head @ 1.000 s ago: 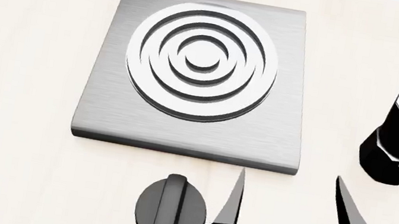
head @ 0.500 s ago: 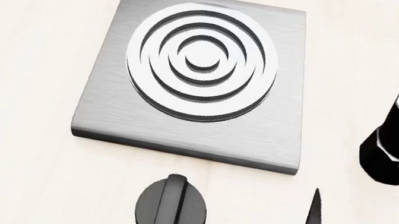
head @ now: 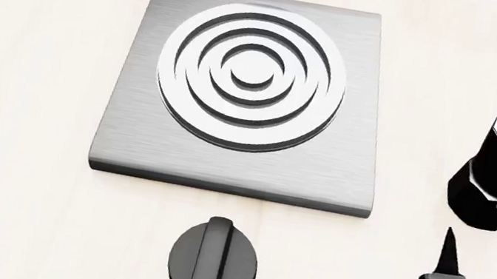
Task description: Put the moka pot on the stove.
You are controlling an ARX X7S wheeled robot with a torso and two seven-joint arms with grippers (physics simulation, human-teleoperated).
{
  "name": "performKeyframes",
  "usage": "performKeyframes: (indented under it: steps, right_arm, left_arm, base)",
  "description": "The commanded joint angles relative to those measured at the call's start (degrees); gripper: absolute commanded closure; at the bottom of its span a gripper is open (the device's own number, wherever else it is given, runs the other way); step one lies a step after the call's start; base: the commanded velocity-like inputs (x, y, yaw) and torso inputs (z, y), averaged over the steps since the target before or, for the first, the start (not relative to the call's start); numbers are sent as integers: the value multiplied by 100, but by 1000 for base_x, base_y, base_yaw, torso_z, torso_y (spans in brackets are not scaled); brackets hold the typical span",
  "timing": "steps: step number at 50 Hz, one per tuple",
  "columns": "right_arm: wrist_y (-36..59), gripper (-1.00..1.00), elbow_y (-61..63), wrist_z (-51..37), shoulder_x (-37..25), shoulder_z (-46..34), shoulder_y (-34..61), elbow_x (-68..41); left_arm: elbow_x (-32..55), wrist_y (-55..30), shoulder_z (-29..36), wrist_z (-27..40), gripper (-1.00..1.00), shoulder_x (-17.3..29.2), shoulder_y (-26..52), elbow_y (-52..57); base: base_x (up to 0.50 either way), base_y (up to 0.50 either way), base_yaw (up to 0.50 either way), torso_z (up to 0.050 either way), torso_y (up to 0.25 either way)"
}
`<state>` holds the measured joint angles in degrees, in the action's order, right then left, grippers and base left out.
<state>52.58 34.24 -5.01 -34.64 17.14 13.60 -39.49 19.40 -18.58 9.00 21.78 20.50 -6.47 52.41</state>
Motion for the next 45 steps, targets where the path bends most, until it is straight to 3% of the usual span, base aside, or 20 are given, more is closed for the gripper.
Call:
performKeyframes:
  steps: [1,19,45]
  right_arm:
    - [62,-100,-634,-46,-109,-295,562,170]
    - [-235,-100,-1751,-71,-148,-1133,1136,888]
    - [-587,-100,-2736,42,-45,-1743,1896,1324]
  left_arm:
    - [70,42,-58,52,-100,41,11,-63]
    - [127,93,-69,113,-100,85,46,-155]
    - [103,175,22,176,-100,134,36,-271]
  base:
    - [0,0,0,0,0]
    - [0,0,0,0,0]
    - [0,0,0,0,0]
